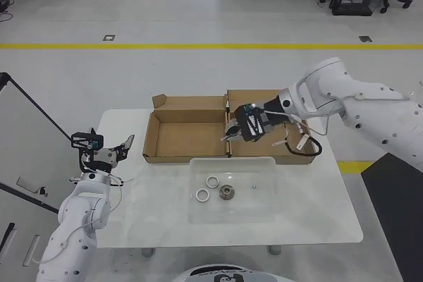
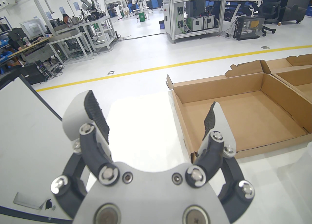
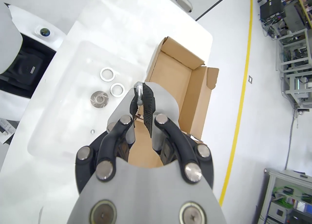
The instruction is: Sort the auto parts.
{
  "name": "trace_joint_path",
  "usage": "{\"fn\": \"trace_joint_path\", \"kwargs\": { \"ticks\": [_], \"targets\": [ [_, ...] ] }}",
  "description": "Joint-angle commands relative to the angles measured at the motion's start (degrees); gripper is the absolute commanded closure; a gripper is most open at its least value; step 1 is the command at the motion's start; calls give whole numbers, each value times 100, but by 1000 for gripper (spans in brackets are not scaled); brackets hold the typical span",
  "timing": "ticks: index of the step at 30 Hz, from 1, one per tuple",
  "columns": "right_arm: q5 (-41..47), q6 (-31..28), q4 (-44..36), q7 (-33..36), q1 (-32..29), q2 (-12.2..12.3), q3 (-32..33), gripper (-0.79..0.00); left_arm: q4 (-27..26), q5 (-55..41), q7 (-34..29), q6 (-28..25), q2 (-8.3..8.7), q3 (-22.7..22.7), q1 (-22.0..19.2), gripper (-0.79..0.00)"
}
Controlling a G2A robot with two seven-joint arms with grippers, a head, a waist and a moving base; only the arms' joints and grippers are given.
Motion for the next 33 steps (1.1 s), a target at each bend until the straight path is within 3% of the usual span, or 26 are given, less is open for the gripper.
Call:
{"fn": "trace_joint_path", "kwargs": {
  "ticks": [1, 15, 22, 33],
  "targets": [
    [7, 0, 22, -366, 26, 57, 0, 0, 0, 0, 0, 0, 0, 0, 0, -785],
    [0, 0, -503, -3019, -3, 597, 0, 0, 0, 0, 0, 0, 0, 0, 0, -785],
    [-807, 0, -712, -4893, 74, 923, 0, 0, 0, 0, 0, 0, 0, 0, 0, -785],
    [-727, 0, -818, -4904, 112, 987, 0, 0, 0, 0, 0, 0, 0, 0, 0, -785]
  ]
}}
